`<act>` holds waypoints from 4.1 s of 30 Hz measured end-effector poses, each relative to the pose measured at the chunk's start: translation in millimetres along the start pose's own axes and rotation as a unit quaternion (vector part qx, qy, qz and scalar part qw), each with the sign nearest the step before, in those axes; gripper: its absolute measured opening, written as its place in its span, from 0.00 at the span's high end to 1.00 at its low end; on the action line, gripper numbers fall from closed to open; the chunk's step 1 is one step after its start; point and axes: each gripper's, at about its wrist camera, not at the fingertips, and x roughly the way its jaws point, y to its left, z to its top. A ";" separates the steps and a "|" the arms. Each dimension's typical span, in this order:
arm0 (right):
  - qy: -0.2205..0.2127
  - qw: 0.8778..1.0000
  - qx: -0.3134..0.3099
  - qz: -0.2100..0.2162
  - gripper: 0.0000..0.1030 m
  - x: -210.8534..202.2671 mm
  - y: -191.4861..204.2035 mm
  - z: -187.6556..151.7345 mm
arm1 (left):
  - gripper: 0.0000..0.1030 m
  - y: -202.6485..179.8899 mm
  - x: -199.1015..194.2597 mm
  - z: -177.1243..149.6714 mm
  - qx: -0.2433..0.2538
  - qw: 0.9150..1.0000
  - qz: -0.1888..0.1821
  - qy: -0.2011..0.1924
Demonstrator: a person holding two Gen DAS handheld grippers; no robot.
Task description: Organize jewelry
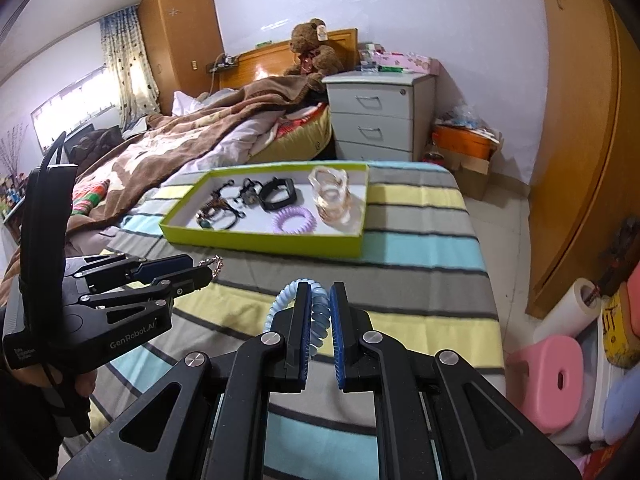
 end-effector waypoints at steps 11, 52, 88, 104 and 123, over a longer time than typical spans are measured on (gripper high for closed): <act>-0.021 0.999 -0.023 0.018 0.91 17.3 28.7 47.0 | 0.76 49.2 -9.8 28.8 -0.028 0.999 0.019 -0.023; 0.086 0.995 -0.015 0.038 0.91 179.2 36.3 80.1 | 0.75 98.9 79.4 44.4 -0.089 0.995 -0.007 0.032; 0.066 0.998 -0.015 0.015 0.75 164.0 34.5 77.0 | 0.43 95.6 70.1 44.3 -0.105 0.994 -0.001 0.024; 0.010 1.000 -0.007 -0.024 0.58 88.3 44.5 49.4 | 0.30 80.3 11.0 18.9 -0.105 0.993 0.058 -0.019; -0.003 0.999 0.004 -0.046 0.57 50.4 55.7 16.5 | 0.26 65.1 -19.7 -10.3 -0.107 0.990 0.088 -0.029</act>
